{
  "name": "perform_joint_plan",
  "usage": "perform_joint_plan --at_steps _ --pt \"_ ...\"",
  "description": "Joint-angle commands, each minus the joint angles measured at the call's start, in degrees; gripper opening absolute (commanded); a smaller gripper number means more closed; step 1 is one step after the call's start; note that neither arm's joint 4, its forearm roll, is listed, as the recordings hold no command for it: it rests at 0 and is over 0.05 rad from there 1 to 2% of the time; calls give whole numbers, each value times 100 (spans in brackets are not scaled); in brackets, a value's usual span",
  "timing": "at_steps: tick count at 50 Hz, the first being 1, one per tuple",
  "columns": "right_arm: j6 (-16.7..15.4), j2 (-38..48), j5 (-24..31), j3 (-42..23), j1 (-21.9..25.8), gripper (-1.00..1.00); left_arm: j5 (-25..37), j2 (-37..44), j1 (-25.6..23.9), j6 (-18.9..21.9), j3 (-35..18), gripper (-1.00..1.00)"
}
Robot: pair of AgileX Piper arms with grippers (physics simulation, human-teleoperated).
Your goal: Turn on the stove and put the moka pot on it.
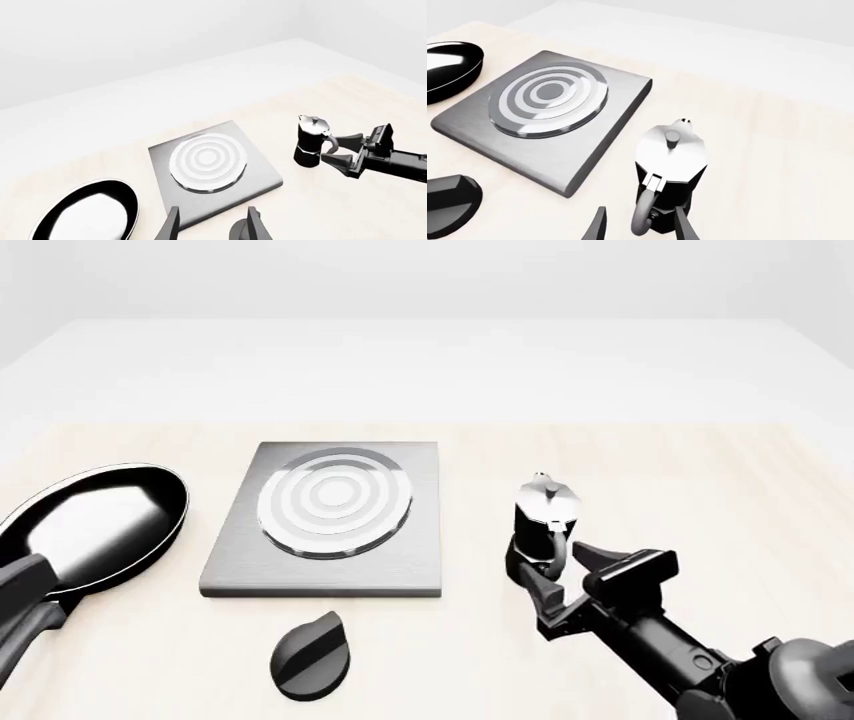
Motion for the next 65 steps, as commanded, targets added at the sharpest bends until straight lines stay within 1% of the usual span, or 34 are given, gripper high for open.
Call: perform_joint_plan --at_steps 1,13,14,16,17,19,31,32,34,37,40,42,43,44,49,51,55,57,61,63,65 --pt "-12 116 -26 -77 -39 100 10 -8 -9 10 3 100" --pt "-27 238 -66 -190 -120 100 -24 0 -27 9 47 100" --pt "10 204 -43 -194 -127 -100 -26 2 -27 13 46 100" --pt "83 144 14 -212 -103 -100 -30 4 -24 14 51 100" --pt "-9 78 -8 -182 -149 -100 -28 3 -23 14 50 100" --pt "50 77 56 -230 -190 -100 -32 -3 -25 19 61 100" --pt "-66 -101 98 -198 -322 -100 -58 -34 -30 -3 116 100" --pt "-99 -197 141 -186 -322 -100 -51 -39 -31 -6 113 100" --pt "-276 -454 140 -102 -309 -100 -43 -50 -34 -10 111 100" --pt "-322 -755 358 -105 -328 -100 -23 -76 -27 -18 116 100" --pt "-455 -1130 480 -54 -311 -100 -16 -87 -26 -29 113 100" --pt "-614 -1454 582 -12 -372 -100 6 -95 -32 -33 88 100" --pt "-618 -1467 615 -27 -437 -100 12 -99 -26 -23 84 100" --pt "-512 -1414 689 -98 -494 -100 15 -102 -22 -26 75 100" --pt "-756 -1731 631 -3 -441 -100 23 -116 -29 -39 53 100" --pt "-772 -1870 727 -42 -431 -100 37 -135 -30 -42 54 100" --pt "-908 -2052 814 -90 -447 -100 87 -182 -29 -50 30 100" --pt "-875 -2103 864 -120 -445 -100 103 -203 -19 -54 29 100" --pt "-913 -2287 908 -198 -354 -100 145 -246 -2 -51 27 100" --pt "-793 -2311 926 -267 -289 -100 164 -264 3 -49 23 100" --pt "-840 -2242 895 -338 -222 -100 180 -280 11 -50 19 100"
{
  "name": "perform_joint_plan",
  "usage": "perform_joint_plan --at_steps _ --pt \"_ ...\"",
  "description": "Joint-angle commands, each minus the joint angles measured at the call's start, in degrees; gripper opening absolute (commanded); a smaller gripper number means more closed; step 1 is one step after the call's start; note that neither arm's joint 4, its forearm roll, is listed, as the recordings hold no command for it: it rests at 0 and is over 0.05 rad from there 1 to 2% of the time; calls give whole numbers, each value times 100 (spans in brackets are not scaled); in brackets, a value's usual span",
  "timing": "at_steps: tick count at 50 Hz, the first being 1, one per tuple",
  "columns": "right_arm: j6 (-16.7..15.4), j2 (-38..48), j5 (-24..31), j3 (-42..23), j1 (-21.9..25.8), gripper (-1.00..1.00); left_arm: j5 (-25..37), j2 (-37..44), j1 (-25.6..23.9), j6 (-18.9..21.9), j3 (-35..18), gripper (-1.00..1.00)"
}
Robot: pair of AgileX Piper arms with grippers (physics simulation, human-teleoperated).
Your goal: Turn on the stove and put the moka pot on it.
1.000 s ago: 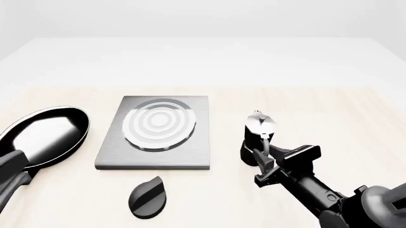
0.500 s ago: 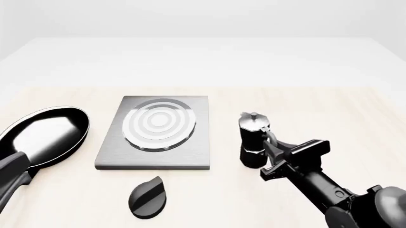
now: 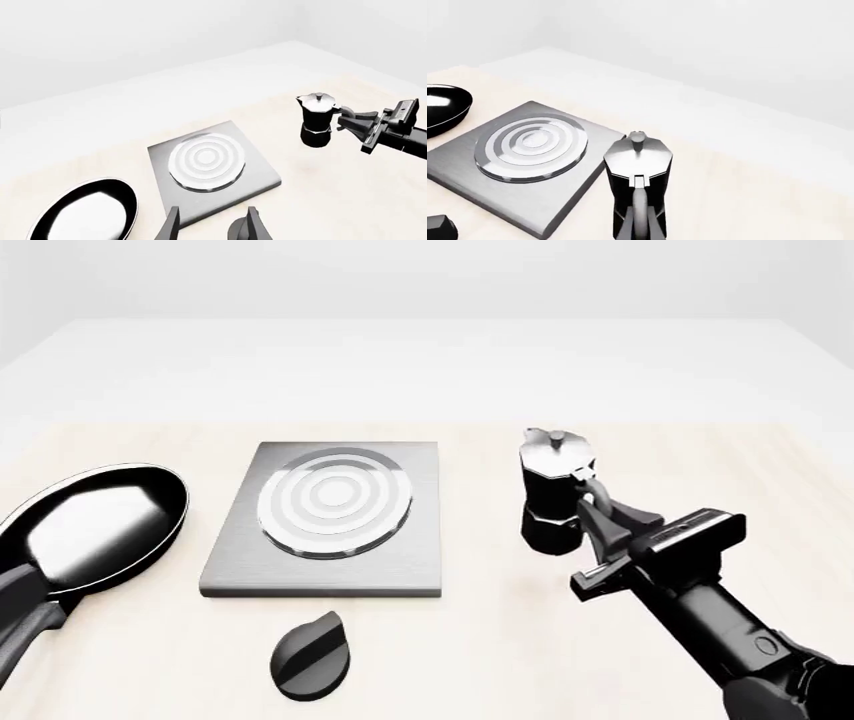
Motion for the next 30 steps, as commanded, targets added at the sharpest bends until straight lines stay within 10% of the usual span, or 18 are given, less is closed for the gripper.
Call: perform_joint_plan --at_steps 1,30 --pt "21 -316 89 -300 230 -100 102 -103 31 -9 -29 100" --pt "462 890 -364 -1594 1291 -100 485 -367 238 -49 -165 100"
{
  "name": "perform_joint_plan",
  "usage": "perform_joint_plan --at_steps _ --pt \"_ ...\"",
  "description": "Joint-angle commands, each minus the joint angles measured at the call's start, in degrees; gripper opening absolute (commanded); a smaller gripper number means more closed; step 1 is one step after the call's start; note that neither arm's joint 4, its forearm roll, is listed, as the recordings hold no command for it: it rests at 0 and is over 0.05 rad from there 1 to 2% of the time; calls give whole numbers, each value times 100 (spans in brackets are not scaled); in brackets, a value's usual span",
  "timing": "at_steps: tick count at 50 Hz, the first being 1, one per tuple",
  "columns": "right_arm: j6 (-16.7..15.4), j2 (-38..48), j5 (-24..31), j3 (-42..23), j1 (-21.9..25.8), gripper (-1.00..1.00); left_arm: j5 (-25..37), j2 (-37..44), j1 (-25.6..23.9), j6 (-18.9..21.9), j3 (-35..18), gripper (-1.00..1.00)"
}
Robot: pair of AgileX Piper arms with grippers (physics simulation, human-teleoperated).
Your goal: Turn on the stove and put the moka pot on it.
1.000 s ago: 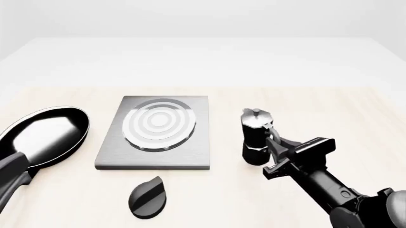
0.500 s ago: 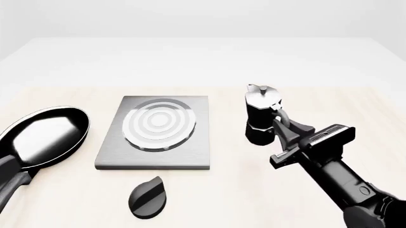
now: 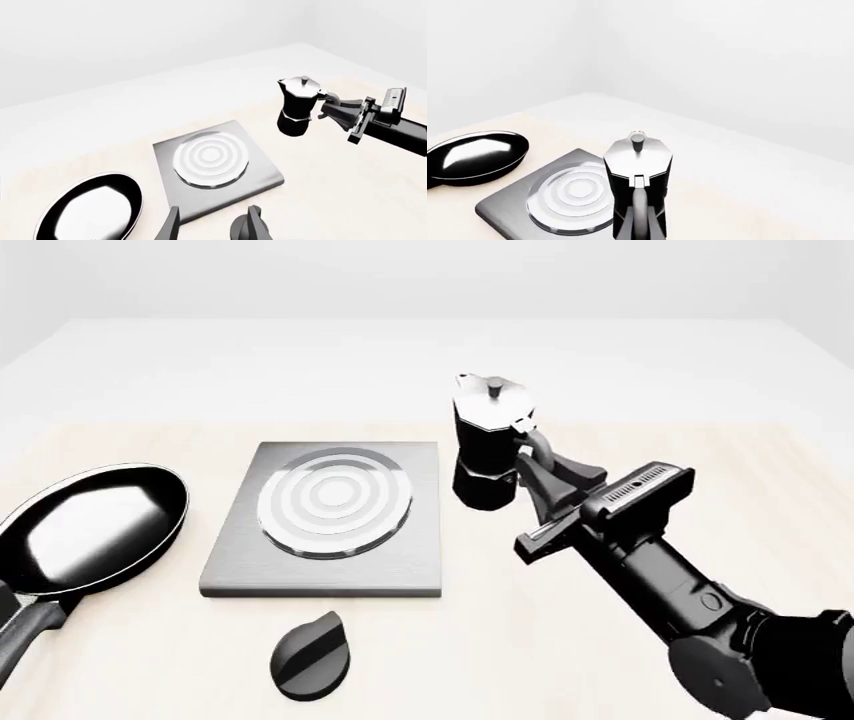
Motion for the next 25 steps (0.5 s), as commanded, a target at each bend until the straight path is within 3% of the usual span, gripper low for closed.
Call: perform_joint_plan --at_steps 1,13,19,21,25 --pt "126 660 -248 -610 396 -100 206 -132 118 -40 -87 100" --pt "151 1195 -337 -1111 544 -100 436 -228 210 -17 -227 100" --pt "298 1430 -310 -1391 569 -100 515 -240 237 23 -298 100" --pt "494 1552 -176 -1553 545 -100 557 -213 249 77 -369 100" --pt "359 1727 -315 -1627 662 -100 635 -212 262 106 -456 100"
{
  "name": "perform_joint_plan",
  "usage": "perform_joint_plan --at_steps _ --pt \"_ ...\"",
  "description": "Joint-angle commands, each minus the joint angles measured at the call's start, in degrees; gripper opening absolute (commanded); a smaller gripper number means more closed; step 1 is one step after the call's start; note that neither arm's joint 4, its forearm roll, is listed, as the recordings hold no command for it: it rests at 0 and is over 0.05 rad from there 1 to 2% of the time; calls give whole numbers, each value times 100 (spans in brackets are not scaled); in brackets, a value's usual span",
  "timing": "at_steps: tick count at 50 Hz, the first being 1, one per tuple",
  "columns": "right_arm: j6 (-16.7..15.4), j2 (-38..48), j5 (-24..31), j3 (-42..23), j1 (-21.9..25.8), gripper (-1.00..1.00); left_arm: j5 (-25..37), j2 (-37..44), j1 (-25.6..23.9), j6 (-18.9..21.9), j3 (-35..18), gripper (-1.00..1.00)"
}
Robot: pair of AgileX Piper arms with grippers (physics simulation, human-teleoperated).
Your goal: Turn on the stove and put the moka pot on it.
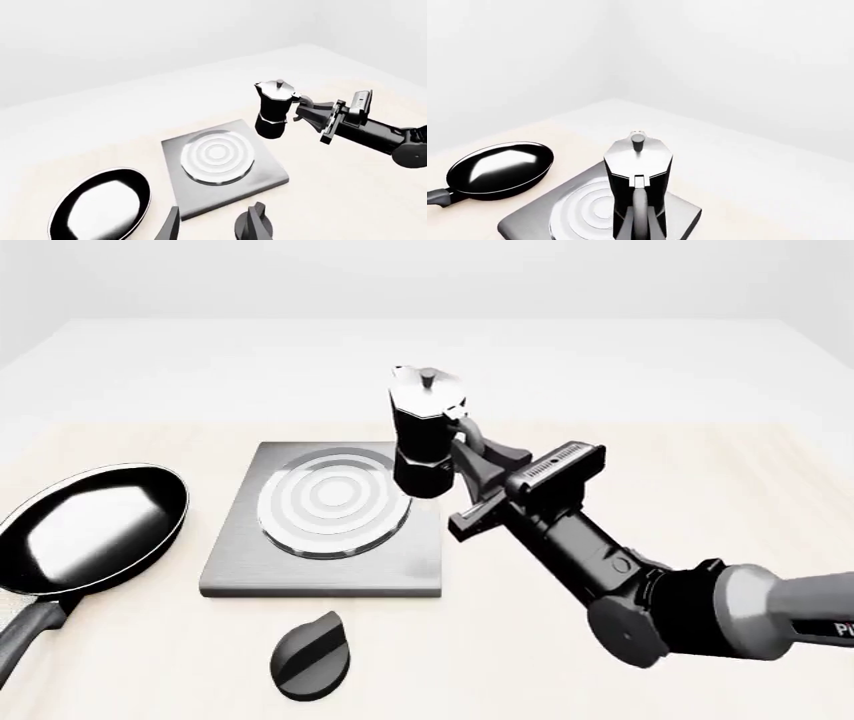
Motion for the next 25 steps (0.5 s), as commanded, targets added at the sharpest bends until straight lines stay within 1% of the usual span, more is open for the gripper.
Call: perform_joint_plan --at_steps 1,4,5,7,9,10,15,23,25 --pt "101 523 -123 -526 151 -100 209 -29 69 83 -191 100" --pt "92 629 -190 -609 164 -100 262 -64 94 74 -191 100" --pt "138 669 -216 -649 157 -100 281 -76 97 82 -189 100" --pt "93 770 -243 -742 146 -100 296 -86 106 85 -184 100" --pt "199 849 -204 -866 128 -100 290 -87 119 93 -161 100" --pt "174 847 -289 -850 162 -100 285 -91 124 96 -141 100" --pt "217 1058 -329 -1004 226 -100 283 -71 141 116 -112 100" --pt "342 1382 -398 -1278 374 -100 236 -53 208 129 14 100" --pt "383 1530 -378 -1434 407 -100 219 -43 212 133 49 100"
